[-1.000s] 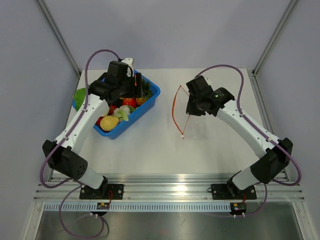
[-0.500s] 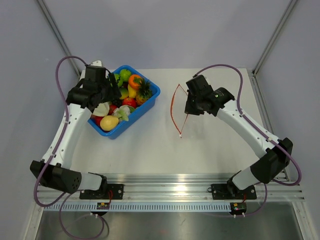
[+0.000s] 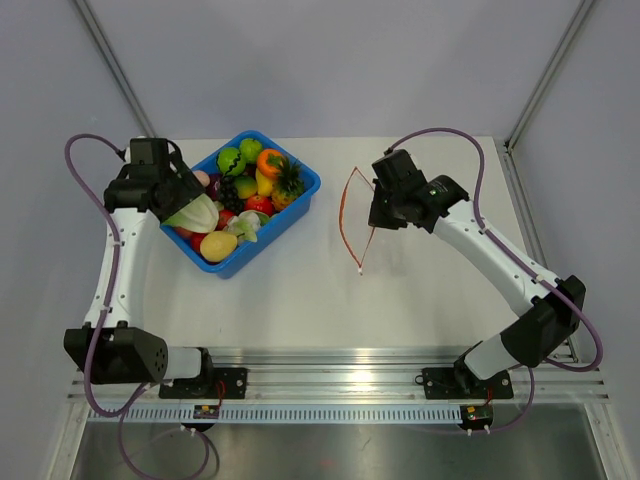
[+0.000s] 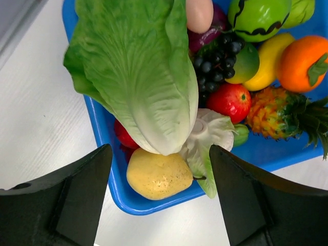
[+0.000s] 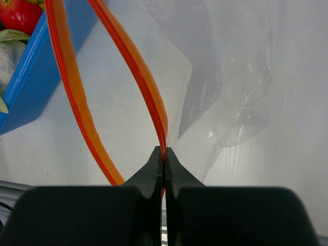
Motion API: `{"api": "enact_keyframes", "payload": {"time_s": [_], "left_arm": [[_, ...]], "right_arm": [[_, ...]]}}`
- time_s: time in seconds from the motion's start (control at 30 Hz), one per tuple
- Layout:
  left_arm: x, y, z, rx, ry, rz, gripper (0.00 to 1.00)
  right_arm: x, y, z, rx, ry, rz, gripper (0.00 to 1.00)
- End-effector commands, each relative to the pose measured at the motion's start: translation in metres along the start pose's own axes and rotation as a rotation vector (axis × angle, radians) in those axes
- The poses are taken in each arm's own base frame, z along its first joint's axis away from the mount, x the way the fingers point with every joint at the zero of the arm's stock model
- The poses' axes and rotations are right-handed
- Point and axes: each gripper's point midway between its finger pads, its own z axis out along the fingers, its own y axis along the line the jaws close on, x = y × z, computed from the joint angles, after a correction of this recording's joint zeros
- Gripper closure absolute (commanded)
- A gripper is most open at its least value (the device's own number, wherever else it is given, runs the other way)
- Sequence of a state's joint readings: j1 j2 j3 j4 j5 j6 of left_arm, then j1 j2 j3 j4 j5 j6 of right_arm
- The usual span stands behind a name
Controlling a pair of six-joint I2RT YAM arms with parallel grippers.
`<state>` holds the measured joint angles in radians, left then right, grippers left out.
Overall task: Place the food in the zip-top bag and seal the zipper
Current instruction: Pick up the fake fruit from the bin.
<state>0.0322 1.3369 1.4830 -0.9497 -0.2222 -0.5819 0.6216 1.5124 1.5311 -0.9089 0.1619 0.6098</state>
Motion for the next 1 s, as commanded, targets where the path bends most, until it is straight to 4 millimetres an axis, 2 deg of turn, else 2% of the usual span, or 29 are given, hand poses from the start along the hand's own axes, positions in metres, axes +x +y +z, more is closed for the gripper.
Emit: {"api": "enact_keyframes", "payload": {"time_s": [0.0, 0.13, 0.17, 0.2, 0.5, 0.7, 0.8, 0.87, 0.97], "left_arm": [[0.005, -0.008, 0.003, 0.038, 0.019, -0.036, 0.2], [0.006, -0.003, 0.015, -0.008, 0.019, -0.06, 0.16], [0.006, -0.003, 0.021, -0.017, 0.028, -0.069, 0.04], [0.005, -0.003, 0.025, -0.026, 0.032, -0.077, 0.02], [0.007, -0.007, 0.051, -0.058, 0.066, -0.098, 0.04], [0.008, -0.015, 0.042, 0.015, 0.058, -0.043, 0.04], [0.014, -0.007, 0.034, 0.009, 0.048, -0.002, 0.07], [0.023, 0.005, 0.03, -0.018, 0.059, 0.022, 0.08], [0.042, 0.012, 0.026, -0.015, 0.088, 0.034, 0.08]], "right_arm": [[-0.007, 0.008, -0.012, -0.054, -0.038, -0.005, 1.0], [-0.004, 0.009, -0.011, -0.061, -0.03, -0.006, 1.0], [-0.004, 0.009, -0.011, -0.065, -0.027, -0.006, 1.0], [-0.004, 0.009, -0.011, -0.066, -0.028, -0.004, 1.0], [-0.003, 0.007, -0.013, -0.06, -0.025, -0.007, 1.0], [0.0, 0.007, -0.011, -0.062, -0.022, -0.005, 1.0], [0.0, 0.008, -0.01, -0.068, -0.017, -0.001, 1.0], [0.0, 0.009, -0.01, -0.069, -0.018, -0.002, 1.0], [0.001, 0.009, -0.008, -0.065, -0.012, -0.003, 1.0]]}}
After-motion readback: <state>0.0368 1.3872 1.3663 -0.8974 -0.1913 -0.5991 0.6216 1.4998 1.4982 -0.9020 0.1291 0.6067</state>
